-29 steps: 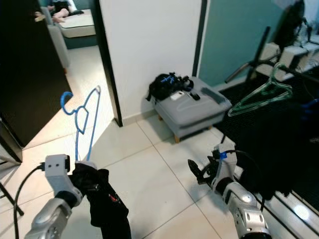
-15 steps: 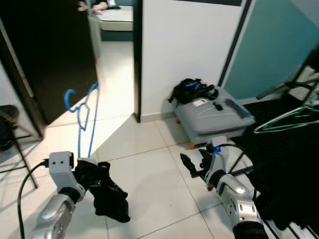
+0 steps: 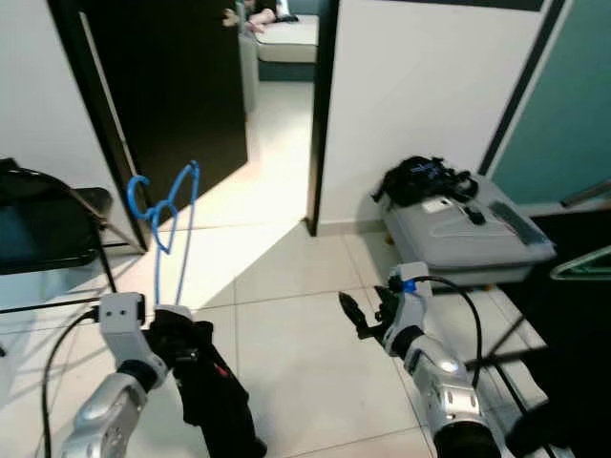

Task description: Hang hanger

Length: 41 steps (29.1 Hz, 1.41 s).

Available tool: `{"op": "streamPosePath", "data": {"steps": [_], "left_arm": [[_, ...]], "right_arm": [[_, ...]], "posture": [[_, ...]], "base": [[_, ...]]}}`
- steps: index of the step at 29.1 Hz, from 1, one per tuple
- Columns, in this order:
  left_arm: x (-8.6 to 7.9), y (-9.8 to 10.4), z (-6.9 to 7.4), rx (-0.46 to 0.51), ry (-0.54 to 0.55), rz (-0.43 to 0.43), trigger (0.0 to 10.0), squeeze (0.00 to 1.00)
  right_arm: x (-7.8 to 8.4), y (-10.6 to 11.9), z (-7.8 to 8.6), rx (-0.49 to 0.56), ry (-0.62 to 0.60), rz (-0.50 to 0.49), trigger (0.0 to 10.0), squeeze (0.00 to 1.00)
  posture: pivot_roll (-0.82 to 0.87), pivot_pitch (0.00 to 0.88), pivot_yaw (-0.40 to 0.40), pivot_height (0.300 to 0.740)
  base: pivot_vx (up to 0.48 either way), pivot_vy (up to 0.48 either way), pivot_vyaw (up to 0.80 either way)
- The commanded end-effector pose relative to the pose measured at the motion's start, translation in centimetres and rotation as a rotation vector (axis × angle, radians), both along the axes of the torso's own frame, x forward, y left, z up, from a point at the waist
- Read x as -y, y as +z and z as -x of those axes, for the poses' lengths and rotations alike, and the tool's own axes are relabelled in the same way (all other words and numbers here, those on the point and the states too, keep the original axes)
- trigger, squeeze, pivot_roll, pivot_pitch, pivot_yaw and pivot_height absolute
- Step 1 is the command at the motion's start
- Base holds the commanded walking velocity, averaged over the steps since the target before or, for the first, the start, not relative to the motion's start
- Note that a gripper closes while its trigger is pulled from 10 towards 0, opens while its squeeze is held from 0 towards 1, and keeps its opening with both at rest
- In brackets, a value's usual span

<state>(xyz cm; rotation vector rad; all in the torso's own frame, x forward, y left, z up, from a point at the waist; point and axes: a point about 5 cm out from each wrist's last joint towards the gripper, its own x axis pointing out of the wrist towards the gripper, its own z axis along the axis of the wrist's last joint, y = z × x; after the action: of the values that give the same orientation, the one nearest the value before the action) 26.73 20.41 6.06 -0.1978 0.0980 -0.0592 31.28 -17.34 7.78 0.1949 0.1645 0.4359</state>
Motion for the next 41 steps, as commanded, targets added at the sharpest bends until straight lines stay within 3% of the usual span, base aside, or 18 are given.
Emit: {"op": "streamPosePath", "data": {"steps": [1,6,18,25,33,41], "left_arm": [[0.1,0.1,-0.1,0.011,-0.013,0.004,10.0,0.00],[0.2,0.0,-0.1,0.011,-0.014,0.006,10.0,0.00],[1.6,-0.2,0.3,0.028,-0.014,0.033,10.0,0.00],[1.2,-0.4,0.1,0.007,-0.055,0.015,10.0,0.00],[-0.8,-0.3,0.4,0.003,-0.025,-0.005,10.0,0.00],[-0.7,-0.2,0.0,0.013,-0.027,0.004,10.0,0.00]], "right_arm": [[0.4,-0.3,0.2,-0.007,-0.016,0.004,10.0,0.00],[0.4,-0.3,0.3,-0.005,-0.014,0.002,10.0,0.00],[2.2,-0.9,0.6,-0.031,-0.016,0.050,10.0,0.00],[1.1,-0.8,0.5,-0.012,-0.017,0.027,10.0,0.00],[-0.6,-0.8,0.6,0.006,0.010,-0.013,10.0,0.00],[-0.4,-0.9,0.5,0.006,0.021,0.009,10.0,0.00]], "posture": [[0.16,0.000,-0.065,0.735],[0.16,0.000,-0.063,0.735],[0.12,0.000,-0.066,0.735],[0.13,0.000,-0.046,0.735],[0.14,0.000,-0.042,0.735],[0.15,0.000,-0.053,0.735]], "base": [[0.000,0.000,0.64],[0.000,0.000,0.63],[0.000,0.000,0.63],[0.000,0.000,0.61],[0.000,0.000,0.61],[0.000,0.000,0.61]]}}
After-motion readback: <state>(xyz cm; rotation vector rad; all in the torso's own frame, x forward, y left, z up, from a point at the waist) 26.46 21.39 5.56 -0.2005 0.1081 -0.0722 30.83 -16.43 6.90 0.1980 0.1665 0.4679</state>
